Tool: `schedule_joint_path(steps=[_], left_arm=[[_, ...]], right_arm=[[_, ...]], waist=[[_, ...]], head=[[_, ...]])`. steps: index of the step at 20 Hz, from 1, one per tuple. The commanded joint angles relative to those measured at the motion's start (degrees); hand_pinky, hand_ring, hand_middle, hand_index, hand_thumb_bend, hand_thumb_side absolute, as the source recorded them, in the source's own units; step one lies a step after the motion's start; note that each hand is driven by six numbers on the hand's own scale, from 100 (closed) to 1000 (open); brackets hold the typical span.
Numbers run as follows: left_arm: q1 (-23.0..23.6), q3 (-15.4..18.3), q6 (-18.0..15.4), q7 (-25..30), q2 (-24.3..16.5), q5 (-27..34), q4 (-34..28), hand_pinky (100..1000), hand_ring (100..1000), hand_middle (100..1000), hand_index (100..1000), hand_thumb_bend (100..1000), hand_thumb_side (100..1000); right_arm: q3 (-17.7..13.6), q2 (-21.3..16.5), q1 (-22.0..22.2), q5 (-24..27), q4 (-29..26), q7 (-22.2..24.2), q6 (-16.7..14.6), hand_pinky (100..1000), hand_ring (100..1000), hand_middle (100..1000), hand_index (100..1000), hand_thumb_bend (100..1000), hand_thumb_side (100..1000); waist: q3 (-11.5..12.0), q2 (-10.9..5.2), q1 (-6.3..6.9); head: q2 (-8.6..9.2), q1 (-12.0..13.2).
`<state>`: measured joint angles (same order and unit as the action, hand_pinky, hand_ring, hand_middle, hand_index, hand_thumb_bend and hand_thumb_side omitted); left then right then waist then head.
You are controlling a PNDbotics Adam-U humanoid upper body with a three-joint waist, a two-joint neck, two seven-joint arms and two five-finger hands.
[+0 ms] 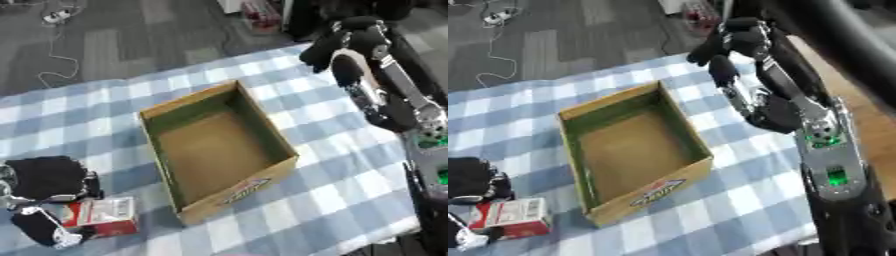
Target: Pick up objects on the table and place them in the box.
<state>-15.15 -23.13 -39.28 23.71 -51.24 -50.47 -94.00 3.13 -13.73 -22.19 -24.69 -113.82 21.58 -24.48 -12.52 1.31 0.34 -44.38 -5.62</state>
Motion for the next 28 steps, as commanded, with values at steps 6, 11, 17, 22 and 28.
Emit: schedule_joint_path(steps=[6, 11, 17, 22, 28], left_arm=[[-0.08, 1.29, -4.39, -1.50, -0.96, 1.55, -0.70, 100, 100, 100, 390, 100, 640], [-0.06, 2.35, -3.98, -3.71, -1.22, 3.38, -2.81, 100, 100, 100, 376, 100, 630], [-0.68, 5.20, -1.71, -4.96, -1.77, 5.45, -6.21, 100, 100, 100, 367, 100, 626], [-1.44, 7.43, 0.87, -5.42, -2.32, 7.66, -8.60, 100, 100, 100, 368, 100, 625], [-4.38, 8.44, 2.21, -6.32, -2.78, 10.59, -8.58, 100, 100, 100, 368, 100, 622]], right_arm=[[-0.33, -0.61, -0.81, 0.37, -0.77, 0.16, -0.03, 394, 441, 512, 680, 100, 1000], [-0.38, -0.64, -0.75, 0.36, -0.77, 0.14, -0.04, 395, 441, 512, 680, 100, 1000], [-0.43, -0.75, -0.60, 0.36, -0.77, 0.10, -0.04, 395, 441, 512, 680, 100, 1000], [-0.35, -0.91, -0.43, 0.44, -0.77, 0.16, -0.10, 395, 441, 512, 680, 100, 1000], [-0.25, -1.03, -0.17, 0.49, -0.77, 0.37, -0.19, 395, 442, 512, 681, 100, 1000]], waist=[[0.19, -0.57, -0.02], [0.31, -0.61, -0.03], [0.61, -0.70, -0.07], [0.84, -0.75, -0.04], [0.94, -0.83, -0.05]], head=[[0.26, -0.95], [0.26, -0.97], [0.26, -1.11], [0.26, -1.10], [0.26, -0.78]])
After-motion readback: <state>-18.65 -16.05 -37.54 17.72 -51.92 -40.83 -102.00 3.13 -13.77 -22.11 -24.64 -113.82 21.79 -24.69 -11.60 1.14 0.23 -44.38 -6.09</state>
